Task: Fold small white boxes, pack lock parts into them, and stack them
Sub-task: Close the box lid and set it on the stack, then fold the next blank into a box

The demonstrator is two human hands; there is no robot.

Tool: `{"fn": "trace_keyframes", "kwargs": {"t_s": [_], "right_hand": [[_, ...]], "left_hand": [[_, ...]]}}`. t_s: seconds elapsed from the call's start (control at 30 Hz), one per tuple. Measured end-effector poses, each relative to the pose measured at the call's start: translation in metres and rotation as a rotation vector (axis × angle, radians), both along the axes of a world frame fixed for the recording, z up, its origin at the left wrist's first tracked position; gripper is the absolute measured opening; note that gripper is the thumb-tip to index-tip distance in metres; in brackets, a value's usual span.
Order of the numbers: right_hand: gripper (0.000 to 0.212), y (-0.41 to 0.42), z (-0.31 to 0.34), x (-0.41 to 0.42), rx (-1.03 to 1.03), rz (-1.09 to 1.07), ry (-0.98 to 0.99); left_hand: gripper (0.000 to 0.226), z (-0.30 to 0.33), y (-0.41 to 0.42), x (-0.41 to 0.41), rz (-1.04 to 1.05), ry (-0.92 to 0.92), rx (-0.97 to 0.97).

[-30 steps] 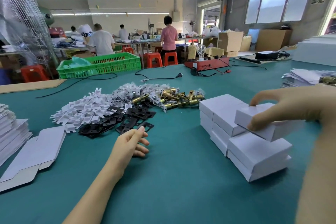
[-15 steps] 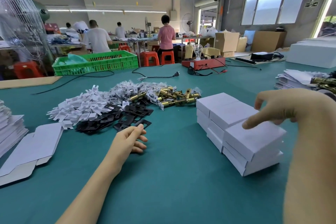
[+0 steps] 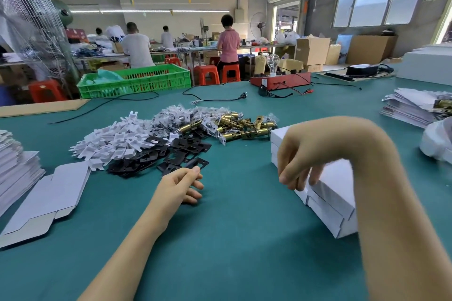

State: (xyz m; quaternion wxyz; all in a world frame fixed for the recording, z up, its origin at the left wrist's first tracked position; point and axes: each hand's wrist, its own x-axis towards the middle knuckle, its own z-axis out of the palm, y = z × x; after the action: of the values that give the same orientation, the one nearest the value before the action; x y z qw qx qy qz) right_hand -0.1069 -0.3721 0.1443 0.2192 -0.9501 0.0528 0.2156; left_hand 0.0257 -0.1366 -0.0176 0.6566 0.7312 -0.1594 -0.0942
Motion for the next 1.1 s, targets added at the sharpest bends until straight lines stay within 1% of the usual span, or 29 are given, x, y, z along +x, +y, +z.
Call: {"fn": "trace_keyframes", "kwargs": {"t_s": [0.07, 0.13, 0.2, 0.27, 0.33, 0.37, 0.43, 0.5, 0.57, 0.73, 0.8, 0.87, 1.0, 1.07, 1.1], "right_hand": [[0.012, 0.008, -0.009, 0.007, -0.030, -0.012, 0.103], [0.015, 0.014, -0.016, 0.013, -0.008, -0.008, 0.154], [0.015, 0.024, -0.029, 0.020, -0.005, 0.063, 0.192], [0.017, 0.041, -0.051, 0.029, 0.035, 0.143, 0.253], [0.020, 0.050, -0.075, 0.036, 0.111, 0.168, 0.304], [0.022, 0.049, -0.084, 0.038, 0.166, 0.149, 0.295], [0.025, 0.036, -0.092, 0.039, 0.269, 0.065, 0.197], [0.027, 0.022, -0.093, 0.041, 0.318, -0.010, 0.076], [0.029, 0.013, -0.094, 0.044, 0.391, -0.043, 0.027], [0.030, 0.014, -0.108, 0.050, 0.642, 0.002, 0.079], [0.027, 0.019, -0.117, 0.053, 0.743, 0.032, 0.116], [0.023, 0.026, -0.126, 0.057, 0.850, 0.041, 0.106], [0.019, 0.029, -0.138, 0.066, 1.219, -0.147, -0.034], [0.014, 0.028, -0.141, 0.070, 1.339, -0.257, -0.051], [0.016, 0.028, -0.143, 0.073, 1.392, -0.320, -0.037]], "left_hand": [[0.031, -0.001, 0.000, 0.001, 0.001, 0.002, 0.001], [0.030, -0.001, 0.001, 0.002, 0.004, 0.009, 0.001], [0.030, -0.002, 0.001, 0.002, 0.003, 0.010, 0.008], [0.029, -0.001, 0.001, 0.001, -0.001, 0.002, 0.020], [0.029, 0.000, 0.001, 0.000, -0.001, -0.004, 0.026], [0.029, 0.000, 0.001, 0.000, 0.000, -0.005, 0.025], [0.029, 0.001, 0.002, 0.000, 0.004, -0.002, 0.025], [0.028, 0.001, 0.003, 0.000, 0.001, -0.001, 0.029], [0.029, 0.000, 0.002, 0.001, -0.003, 0.002, 0.032], [0.027, 0.002, 0.003, -0.001, -0.001, -0.009, 0.049], [0.026, 0.004, 0.004, -0.003, 0.000, -0.015, 0.051], [0.025, 0.005, 0.004, -0.005, 0.002, -0.015, 0.042], [0.024, 0.009, 0.006, -0.005, 0.018, 0.033, -0.016], [0.023, 0.013, 0.009, -0.004, 0.041, 0.076, -0.082], [0.022, 0.016, 0.012, -0.003, 0.062, 0.095, -0.117]]}}
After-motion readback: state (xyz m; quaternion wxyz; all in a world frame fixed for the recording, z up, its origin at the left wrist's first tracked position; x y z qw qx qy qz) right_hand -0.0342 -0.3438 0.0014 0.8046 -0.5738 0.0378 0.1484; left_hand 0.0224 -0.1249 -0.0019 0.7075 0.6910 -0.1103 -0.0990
